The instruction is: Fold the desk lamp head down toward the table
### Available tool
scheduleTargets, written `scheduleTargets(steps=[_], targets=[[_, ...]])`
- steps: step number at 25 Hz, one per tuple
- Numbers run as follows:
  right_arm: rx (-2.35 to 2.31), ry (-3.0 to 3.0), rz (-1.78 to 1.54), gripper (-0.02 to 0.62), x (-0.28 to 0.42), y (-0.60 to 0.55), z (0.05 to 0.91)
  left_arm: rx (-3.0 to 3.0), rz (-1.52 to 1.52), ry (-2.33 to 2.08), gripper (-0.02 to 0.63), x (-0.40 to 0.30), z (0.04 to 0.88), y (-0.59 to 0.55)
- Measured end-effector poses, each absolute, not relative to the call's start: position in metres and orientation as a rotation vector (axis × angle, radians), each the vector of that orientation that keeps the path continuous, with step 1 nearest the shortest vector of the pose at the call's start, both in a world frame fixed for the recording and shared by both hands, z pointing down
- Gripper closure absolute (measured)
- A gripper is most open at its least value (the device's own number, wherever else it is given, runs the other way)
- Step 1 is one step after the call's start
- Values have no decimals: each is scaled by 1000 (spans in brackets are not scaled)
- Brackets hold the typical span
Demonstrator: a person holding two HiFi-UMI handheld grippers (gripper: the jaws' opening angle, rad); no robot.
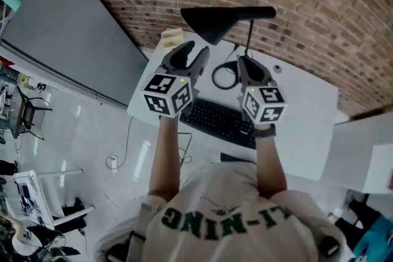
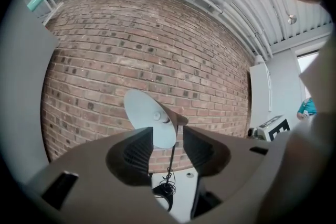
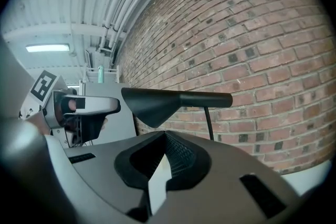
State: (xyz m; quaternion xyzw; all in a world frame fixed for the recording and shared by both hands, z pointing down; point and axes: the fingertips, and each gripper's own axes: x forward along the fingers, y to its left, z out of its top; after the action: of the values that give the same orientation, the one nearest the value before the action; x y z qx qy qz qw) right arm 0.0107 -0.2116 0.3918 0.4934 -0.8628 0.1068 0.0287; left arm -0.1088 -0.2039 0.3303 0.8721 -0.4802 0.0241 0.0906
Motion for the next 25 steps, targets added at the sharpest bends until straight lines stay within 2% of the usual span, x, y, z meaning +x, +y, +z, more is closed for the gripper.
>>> scheduleTargets(steps=[8,25], targets=[[1501,-2669,314,597,9,-224,390,2659,112,-1316,390,-89,328,-221],[1502,-2681,385,597,15,-245,401,2709,122,-1278,393,-70,324,-251]])
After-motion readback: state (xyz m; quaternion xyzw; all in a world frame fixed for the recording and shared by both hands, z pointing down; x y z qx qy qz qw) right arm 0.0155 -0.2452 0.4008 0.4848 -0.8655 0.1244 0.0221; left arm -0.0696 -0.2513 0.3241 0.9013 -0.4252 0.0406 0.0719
